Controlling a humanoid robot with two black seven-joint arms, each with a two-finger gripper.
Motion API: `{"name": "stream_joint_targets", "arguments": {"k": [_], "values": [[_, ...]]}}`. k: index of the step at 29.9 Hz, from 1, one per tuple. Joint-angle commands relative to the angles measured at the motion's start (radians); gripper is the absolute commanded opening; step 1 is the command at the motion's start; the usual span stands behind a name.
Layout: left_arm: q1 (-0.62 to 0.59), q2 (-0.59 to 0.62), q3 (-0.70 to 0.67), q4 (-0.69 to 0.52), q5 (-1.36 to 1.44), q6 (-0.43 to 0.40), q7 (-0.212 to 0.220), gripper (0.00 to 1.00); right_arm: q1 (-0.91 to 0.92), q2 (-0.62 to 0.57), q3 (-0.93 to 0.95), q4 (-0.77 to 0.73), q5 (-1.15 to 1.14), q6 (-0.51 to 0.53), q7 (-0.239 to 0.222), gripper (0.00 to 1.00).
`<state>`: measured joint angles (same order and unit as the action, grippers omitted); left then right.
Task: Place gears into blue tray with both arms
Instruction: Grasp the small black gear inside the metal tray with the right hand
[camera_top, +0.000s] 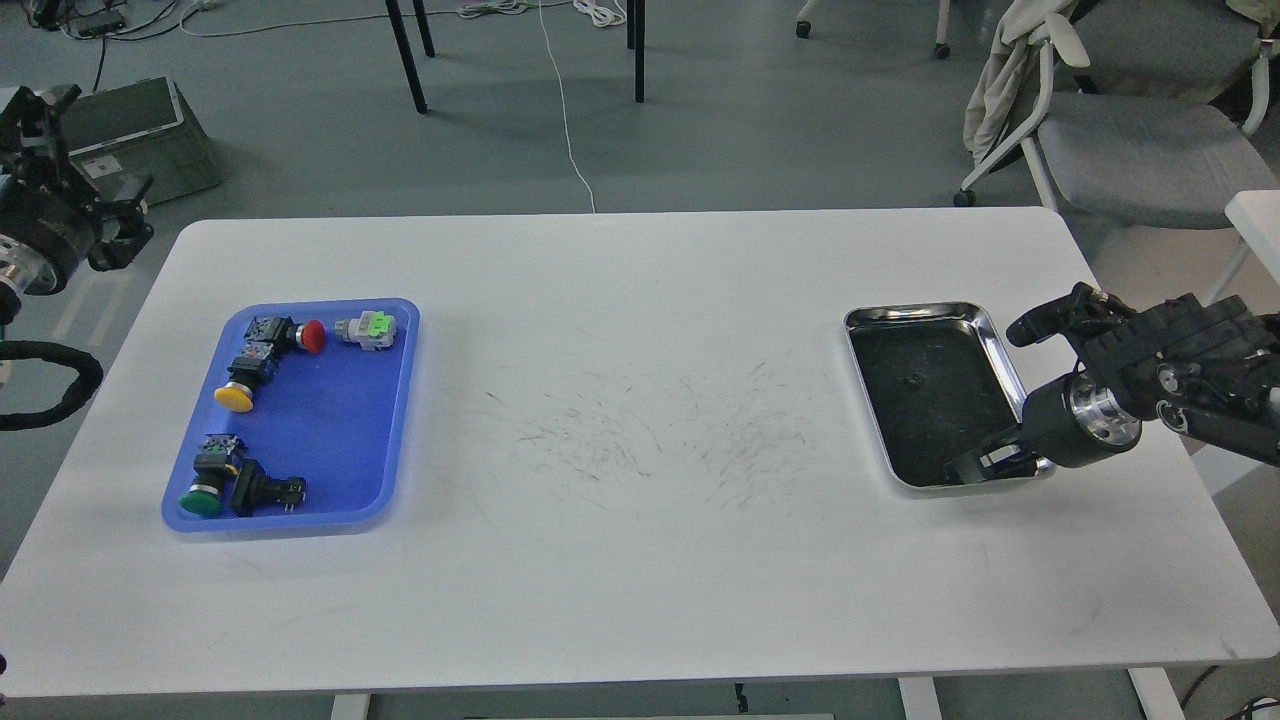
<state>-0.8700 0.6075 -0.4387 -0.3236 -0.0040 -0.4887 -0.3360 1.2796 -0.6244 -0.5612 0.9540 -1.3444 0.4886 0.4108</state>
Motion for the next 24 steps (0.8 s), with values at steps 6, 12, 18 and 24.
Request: {"name": "stream_joint_targets", "arguments": {"k": [6,12,18,24], "values": [[0.0,-0.006,-0.002,0.001,-0.001,0.0,0.0,0.99,0.003,-0.001,0.0,0.002,-0.036,0.0,0.016,0.31],[0.0,-0.008,-0.002,0.001,-0.001,0.0,0.0,0.99,0.001,-0.001,0.0,0.003,-0.047,0.0,0.019,0.25],[0.0,-0.009,-0.003,0.001,-0.001,0.0,0.0,0.99,-0.002,-0.001,0.0,0.0,-0.051,0.0,0.019,0.23],[0.0,-0.009,-0.003,0.001,-0.001,0.0,0.0,0.99,-0.005,-0.001,0.0,-0.001,-0.053,0.0,0.019,0.18]]}}
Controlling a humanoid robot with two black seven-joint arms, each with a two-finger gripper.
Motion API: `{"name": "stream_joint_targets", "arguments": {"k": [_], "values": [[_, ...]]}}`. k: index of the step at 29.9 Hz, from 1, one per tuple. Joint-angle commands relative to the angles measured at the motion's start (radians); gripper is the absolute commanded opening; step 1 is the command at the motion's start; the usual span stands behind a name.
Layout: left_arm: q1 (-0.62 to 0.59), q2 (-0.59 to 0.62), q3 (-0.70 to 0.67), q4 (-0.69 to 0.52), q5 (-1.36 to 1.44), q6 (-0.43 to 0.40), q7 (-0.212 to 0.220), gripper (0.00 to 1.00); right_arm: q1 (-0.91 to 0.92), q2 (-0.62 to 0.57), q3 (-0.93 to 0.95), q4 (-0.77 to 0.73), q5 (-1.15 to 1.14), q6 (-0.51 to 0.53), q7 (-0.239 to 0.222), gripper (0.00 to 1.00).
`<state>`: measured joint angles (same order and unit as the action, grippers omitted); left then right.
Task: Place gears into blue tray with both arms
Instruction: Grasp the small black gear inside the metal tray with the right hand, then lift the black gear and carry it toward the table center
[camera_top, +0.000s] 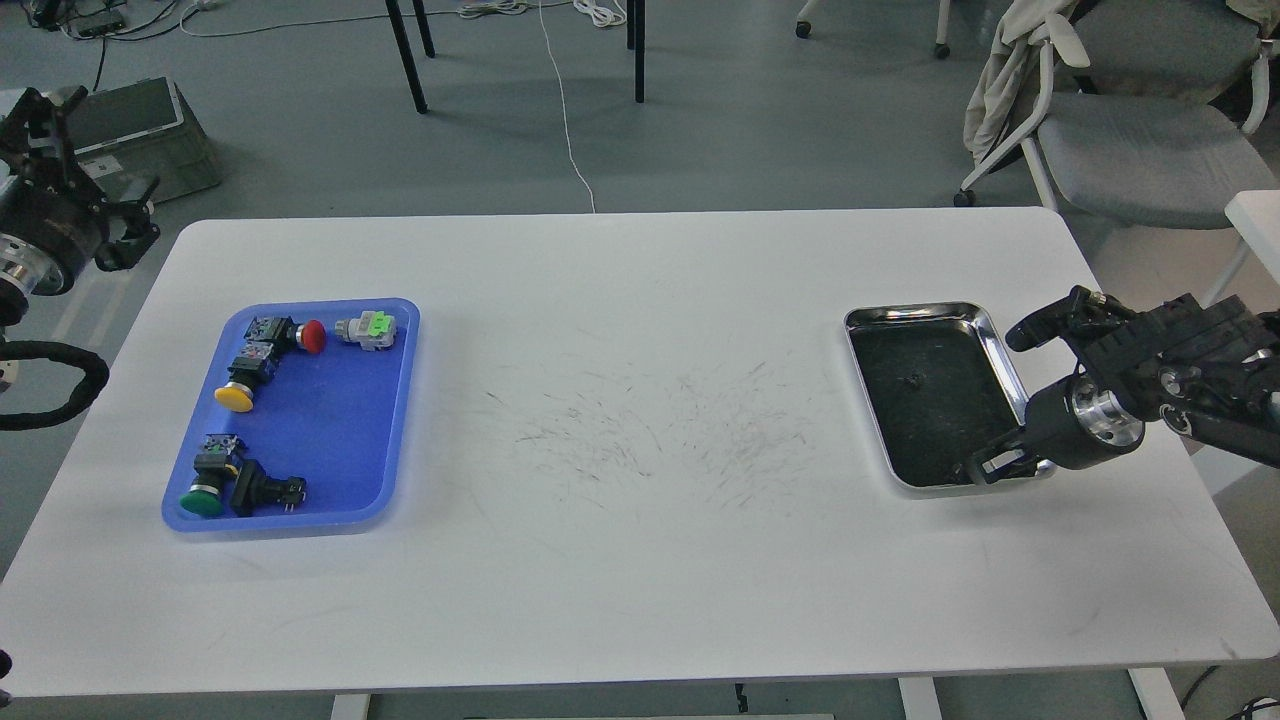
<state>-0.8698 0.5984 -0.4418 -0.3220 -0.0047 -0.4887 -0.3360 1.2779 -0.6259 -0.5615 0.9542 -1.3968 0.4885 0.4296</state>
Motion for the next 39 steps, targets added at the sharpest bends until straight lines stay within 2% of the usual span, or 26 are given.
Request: {"name": "stream_joint_targets", "arguments": {"k": [1,12,24,31,39], "values": [[0.002,0.0,0.0,0.0,0.0,0.0,0.0,0.99,-0.003,0.0,0.0,-0.003,-0.005,0.0,0.0,0.15],[0.0,0.0,0.002,0.0,0.0,0.0,0.0,0.99,0.018,0.0,0.009,-0.026,-0.01,0.0,0.0,0.05],[-0.002,0.012,0.003,0.0,0.0,0.0,0.0,0.99,0.046,0.008,0.069,-0.064,-0.011,0.0,0.0,0.02],[-0.003,0.02,0.002,-0.002,0.0,0.0,0.002,0.99,0.09,0.109,0.173,-0.175,-0.008,0.0,-0.005,0.01],[-0.005,0.054,0.003,-0.011,0.002,0.0,0.003,0.99,0.162,0.172,0.235,-0.173,-0.01,0.0,-0.017,0.01]]}}
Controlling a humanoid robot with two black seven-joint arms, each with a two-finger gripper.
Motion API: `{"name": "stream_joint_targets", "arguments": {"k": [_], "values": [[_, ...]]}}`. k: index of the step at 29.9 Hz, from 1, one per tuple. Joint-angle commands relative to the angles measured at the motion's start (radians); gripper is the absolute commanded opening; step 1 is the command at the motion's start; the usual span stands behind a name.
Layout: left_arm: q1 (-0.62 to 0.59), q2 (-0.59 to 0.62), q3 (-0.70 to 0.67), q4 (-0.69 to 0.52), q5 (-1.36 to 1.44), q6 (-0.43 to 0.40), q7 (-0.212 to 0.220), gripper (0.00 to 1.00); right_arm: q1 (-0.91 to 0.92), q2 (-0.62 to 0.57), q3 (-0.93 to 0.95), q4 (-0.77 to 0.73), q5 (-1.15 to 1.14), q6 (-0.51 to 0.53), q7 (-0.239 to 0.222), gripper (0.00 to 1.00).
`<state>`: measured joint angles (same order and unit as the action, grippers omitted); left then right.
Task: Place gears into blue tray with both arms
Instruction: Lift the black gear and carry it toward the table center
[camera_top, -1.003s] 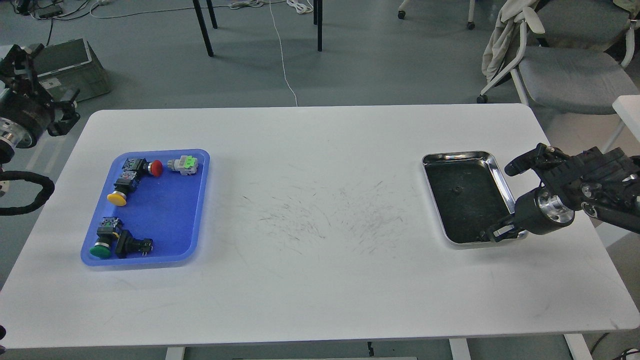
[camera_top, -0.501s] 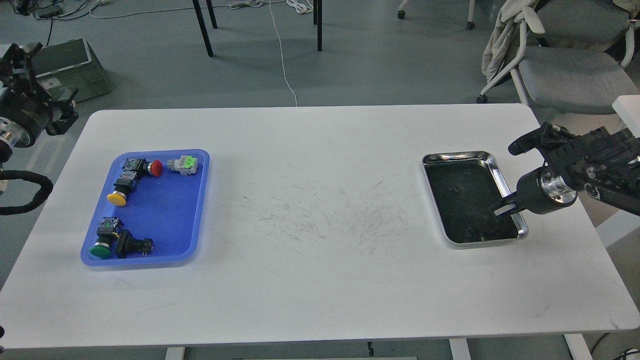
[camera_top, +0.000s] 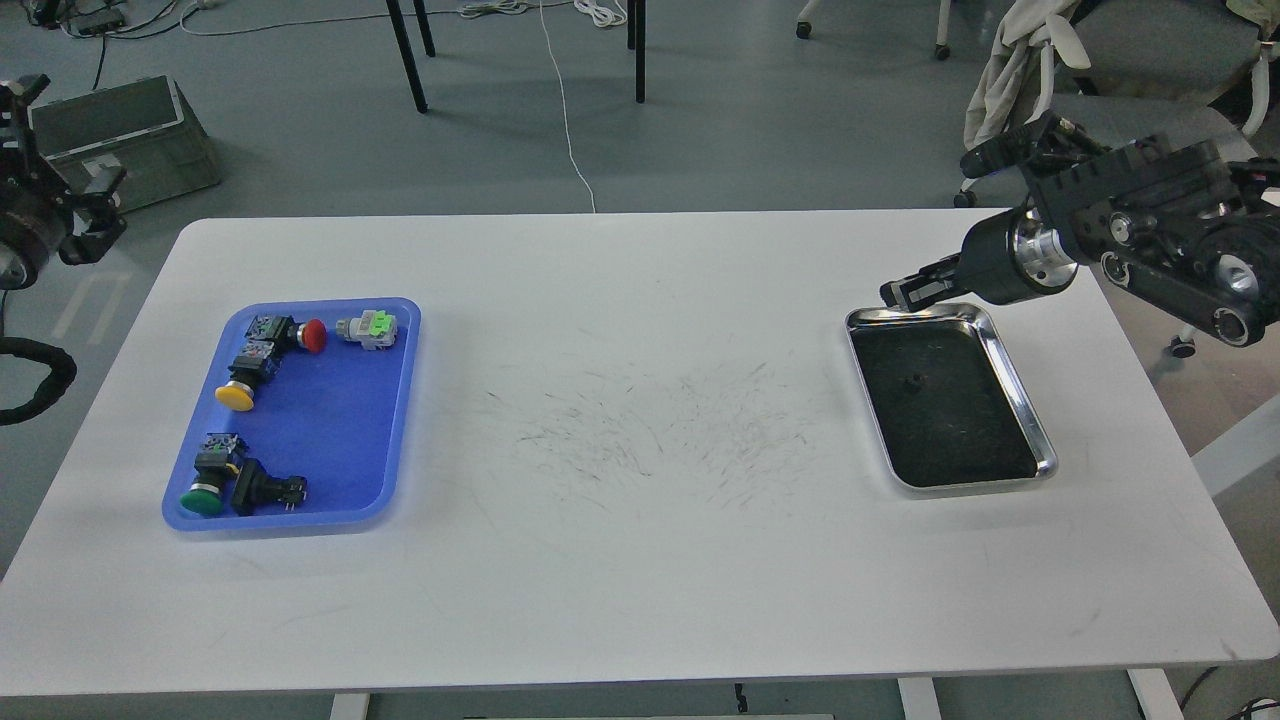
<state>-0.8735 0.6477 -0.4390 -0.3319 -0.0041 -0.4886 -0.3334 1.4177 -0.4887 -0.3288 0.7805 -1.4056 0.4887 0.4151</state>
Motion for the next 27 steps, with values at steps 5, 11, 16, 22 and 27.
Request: {"name": "stream_joint_targets", "arguments": {"k": [5,11,16,22,27], "values": [[-0.002,0.027,0.0,-0.003,0.001,0.0,0.001,0.99,0.05,0.102,-0.001,0.0,-0.003,-0.012,-0.002,0.01],[-0.004,0.058,-0.001,-0.003,0.001,0.0,0.001,0.99,0.087,0.222,-0.006,-0.023,-0.006,-0.073,-0.006,0.01],[-0.005,0.072,-0.001,-0.004,0.001,0.0,0.002,0.99,0.092,0.32,-0.009,-0.03,-0.045,-0.168,-0.016,0.01],[-0.005,0.098,-0.001,-0.027,0.0,0.0,0.002,0.99,0.078,0.398,-0.021,-0.029,-0.169,-0.235,-0.027,0.01],[-0.005,0.116,-0.003,-0.039,0.0,0.0,0.002,0.99,0.057,0.447,-0.041,-0.05,-0.21,-0.285,-0.029,0.01]]}}
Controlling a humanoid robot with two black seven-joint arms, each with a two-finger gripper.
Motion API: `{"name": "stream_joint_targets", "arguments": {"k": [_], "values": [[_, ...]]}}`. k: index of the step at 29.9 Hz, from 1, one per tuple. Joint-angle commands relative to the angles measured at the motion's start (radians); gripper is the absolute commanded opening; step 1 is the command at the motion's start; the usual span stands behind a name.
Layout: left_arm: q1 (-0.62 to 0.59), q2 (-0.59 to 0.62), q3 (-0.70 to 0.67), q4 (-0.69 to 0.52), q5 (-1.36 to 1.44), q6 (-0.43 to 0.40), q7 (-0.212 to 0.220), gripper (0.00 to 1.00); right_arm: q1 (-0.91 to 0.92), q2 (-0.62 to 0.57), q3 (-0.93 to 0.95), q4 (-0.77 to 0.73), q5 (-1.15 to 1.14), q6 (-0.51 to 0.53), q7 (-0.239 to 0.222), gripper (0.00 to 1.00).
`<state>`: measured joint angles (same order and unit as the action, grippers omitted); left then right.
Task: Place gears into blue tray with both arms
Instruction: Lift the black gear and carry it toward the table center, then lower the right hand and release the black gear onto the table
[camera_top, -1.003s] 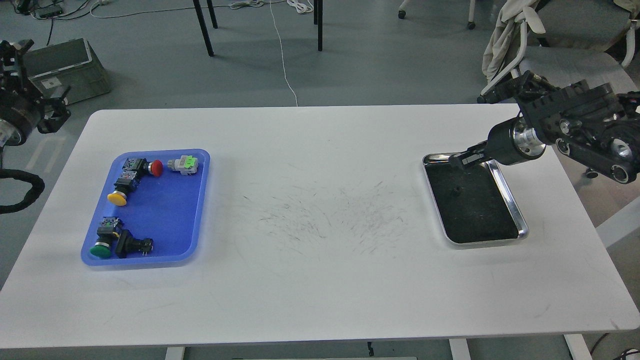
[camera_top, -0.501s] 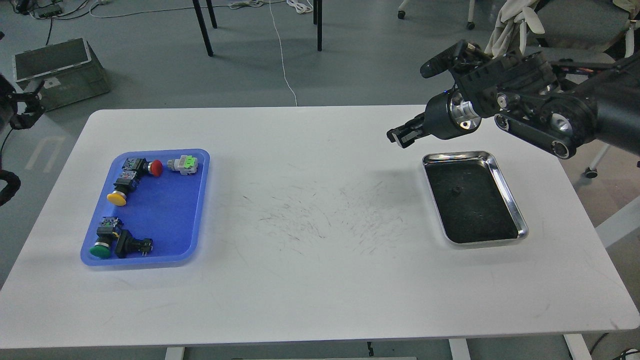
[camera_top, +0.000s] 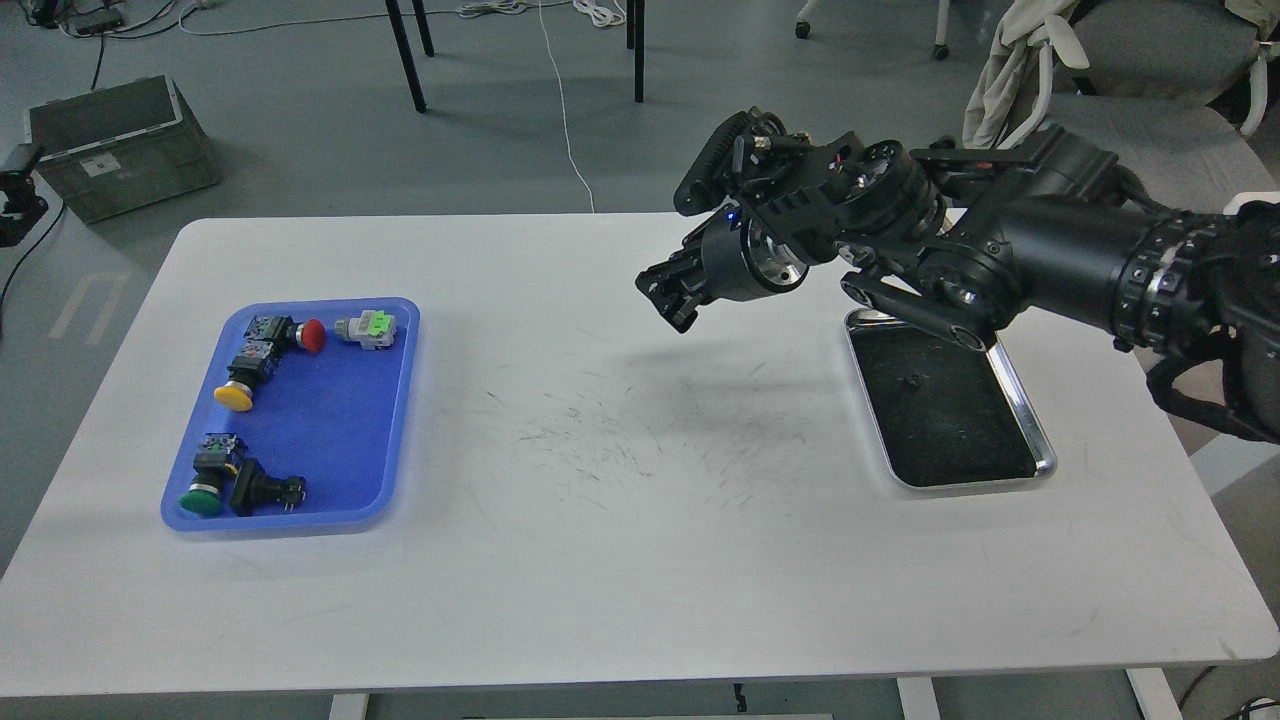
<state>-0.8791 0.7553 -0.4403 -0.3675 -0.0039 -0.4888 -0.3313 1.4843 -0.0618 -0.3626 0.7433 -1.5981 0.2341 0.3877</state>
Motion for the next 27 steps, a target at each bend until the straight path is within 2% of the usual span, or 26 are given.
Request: {"name": "stream_joint_targets", "arguments": {"k": [1,5,9,16,20,25,27], "values": [[0.0,0.01,-0.001,-0.004,-0.001,0.0,0.0,0.99,-0.013,0.031,-0.012,-0.018,-0.02,-0.042,0.0,0.01],[0.0,0.025,-0.003,-0.005,-0.001,0.0,-0.002,0.99,-0.058,0.062,-0.025,-0.044,-0.022,-0.091,0.0,0.01],[0.0,0.041,-0.005,-0.027,-0.002,0.0,0.0,0.99,-0.099,0.062,-0.03,-0.086,-0.022,-0.203,0.002,0.01],[0.008,0.075,-0.005,-0.048,-0.004,0.0,-0.002,0.99,-0.212,0.062,0.023,-0.14,0.0,-0.283,0.0,0.01],[0.008,0.078,-0.003,-0.054,-0.004,0.0,-0.002,0.99,-0.231,0.062,0.057,-0.137,0.0,-0.323,0.0,0.01],[0.008,0.082,-0.001,-0.056,-0.004,0.0,-0.002,0.99,-0.233,0.062,0.062,-0.095,0.0,-0.369,0.017,0.01],[0.008,0.084,0.0,-0.056,-0.004,0.0,-0.002,0.99,-0.242,0.062,0.062,-0.068,0.001,-0.371,0.037,0.01]]}}
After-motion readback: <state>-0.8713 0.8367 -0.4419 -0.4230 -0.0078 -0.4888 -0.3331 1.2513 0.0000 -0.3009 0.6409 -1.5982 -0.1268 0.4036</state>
